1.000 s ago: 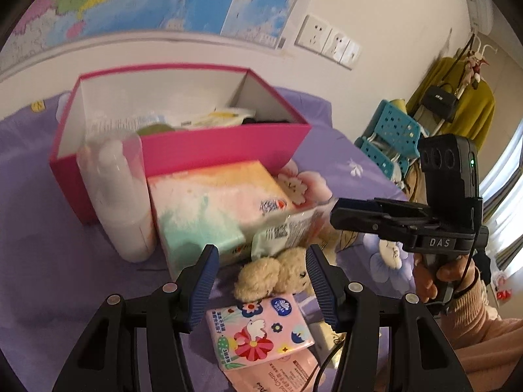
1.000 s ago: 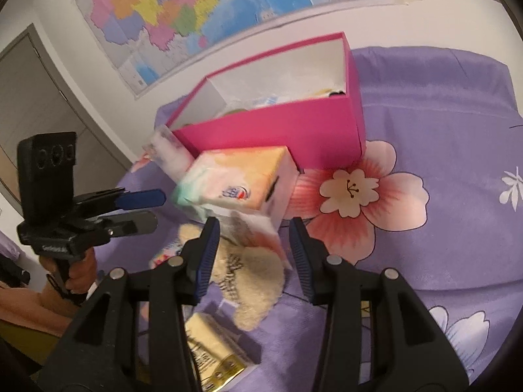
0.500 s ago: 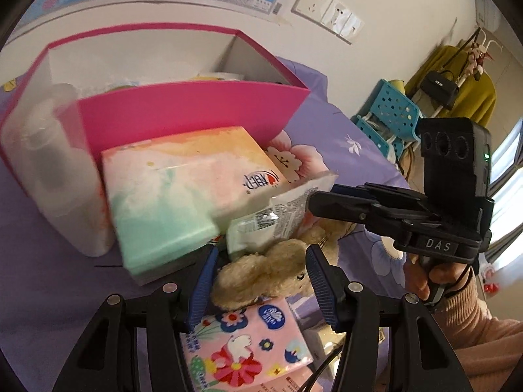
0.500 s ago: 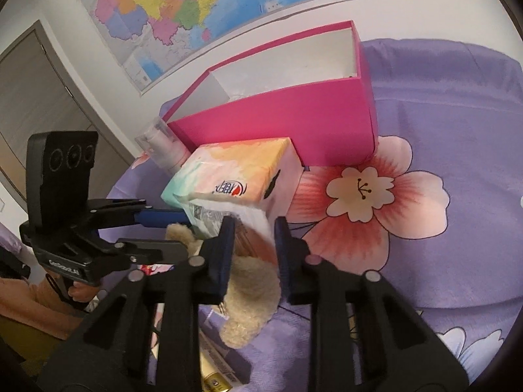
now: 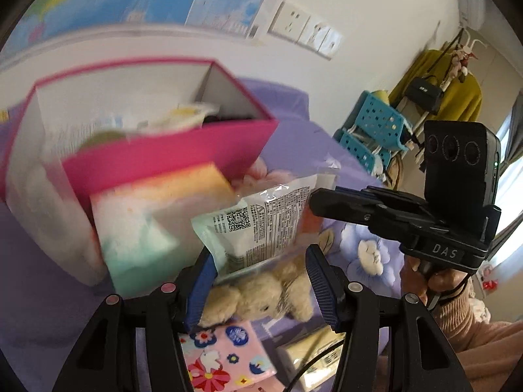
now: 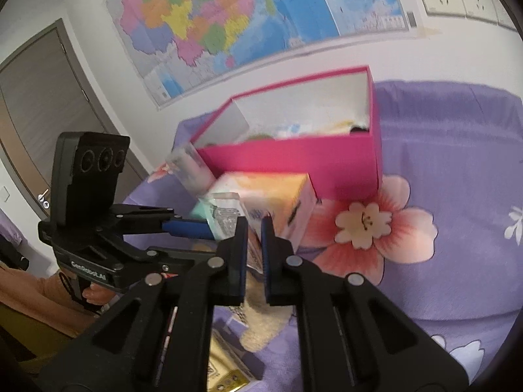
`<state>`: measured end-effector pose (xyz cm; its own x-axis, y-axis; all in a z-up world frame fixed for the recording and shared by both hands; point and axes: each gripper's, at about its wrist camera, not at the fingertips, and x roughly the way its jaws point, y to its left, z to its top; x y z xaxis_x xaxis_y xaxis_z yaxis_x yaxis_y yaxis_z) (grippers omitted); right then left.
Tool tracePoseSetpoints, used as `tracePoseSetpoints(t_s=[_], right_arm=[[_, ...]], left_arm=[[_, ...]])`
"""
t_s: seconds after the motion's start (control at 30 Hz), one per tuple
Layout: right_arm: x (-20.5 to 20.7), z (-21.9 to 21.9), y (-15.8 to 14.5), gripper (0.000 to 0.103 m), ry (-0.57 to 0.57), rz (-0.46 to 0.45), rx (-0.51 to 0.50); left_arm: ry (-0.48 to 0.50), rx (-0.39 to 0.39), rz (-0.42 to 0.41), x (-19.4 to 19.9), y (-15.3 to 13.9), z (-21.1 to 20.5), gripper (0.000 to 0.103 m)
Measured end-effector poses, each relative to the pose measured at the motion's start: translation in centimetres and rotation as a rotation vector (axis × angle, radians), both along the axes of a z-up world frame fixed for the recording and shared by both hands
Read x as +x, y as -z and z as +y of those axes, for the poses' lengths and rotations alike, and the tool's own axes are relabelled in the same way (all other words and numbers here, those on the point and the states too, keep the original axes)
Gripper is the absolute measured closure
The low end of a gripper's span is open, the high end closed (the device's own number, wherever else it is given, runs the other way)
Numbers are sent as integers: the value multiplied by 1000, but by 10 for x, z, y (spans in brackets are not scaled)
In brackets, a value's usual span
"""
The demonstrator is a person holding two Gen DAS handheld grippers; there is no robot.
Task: Organize soft objects
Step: 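Carry the plastic packet over the pink box and release it inside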
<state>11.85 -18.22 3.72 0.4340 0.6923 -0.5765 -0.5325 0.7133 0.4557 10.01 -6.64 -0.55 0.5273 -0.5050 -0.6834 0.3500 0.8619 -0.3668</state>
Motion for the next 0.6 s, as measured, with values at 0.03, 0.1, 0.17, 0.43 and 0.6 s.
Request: tracePoseSetpoints(t_s=[0.03, 0.1, 0.17, 0.43, 0.6], right_arm=[[1, 0, -4, 95, 0, -8, 8], [4, -1, -15, 96, -2, -25, 30], [8, -1, -24, 96, 0, -46, 39], [42, 2, -49, 96, 26, -87, 76], [69, 4, -54, 96, 45, -88, 92]], left_arm=[[-1, 0, -19, 0, -8, 0, 47], [2, -8, -36, 3, -19, 1, 47], [-4, -2, -59, 7, -28, 2, 47], [-34, 33, -109, 31, -56, 6, 48], [-67, 40, -100, 60, -64, 12, 48]])
